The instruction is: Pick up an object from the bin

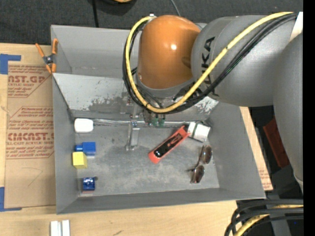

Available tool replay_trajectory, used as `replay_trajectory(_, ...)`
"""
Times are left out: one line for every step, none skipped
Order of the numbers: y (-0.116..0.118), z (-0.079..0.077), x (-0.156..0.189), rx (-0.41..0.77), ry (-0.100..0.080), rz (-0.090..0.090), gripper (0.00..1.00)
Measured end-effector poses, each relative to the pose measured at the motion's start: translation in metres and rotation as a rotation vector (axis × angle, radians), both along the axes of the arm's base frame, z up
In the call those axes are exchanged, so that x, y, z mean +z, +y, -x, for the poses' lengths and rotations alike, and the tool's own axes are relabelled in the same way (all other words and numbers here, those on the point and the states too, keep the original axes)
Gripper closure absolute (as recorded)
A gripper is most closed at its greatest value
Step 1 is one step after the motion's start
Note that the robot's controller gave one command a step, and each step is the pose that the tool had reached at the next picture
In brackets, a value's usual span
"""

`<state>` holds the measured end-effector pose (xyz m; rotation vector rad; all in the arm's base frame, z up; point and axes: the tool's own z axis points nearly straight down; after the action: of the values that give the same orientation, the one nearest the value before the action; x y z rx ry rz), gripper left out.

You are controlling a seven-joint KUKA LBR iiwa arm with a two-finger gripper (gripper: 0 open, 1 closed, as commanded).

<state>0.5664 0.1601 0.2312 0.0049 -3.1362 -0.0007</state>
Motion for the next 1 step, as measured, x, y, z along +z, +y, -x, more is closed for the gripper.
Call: replay_trajectory(-0.0011,-0.0012,0.005,-0.002,-0.007,-0.001,0.0)
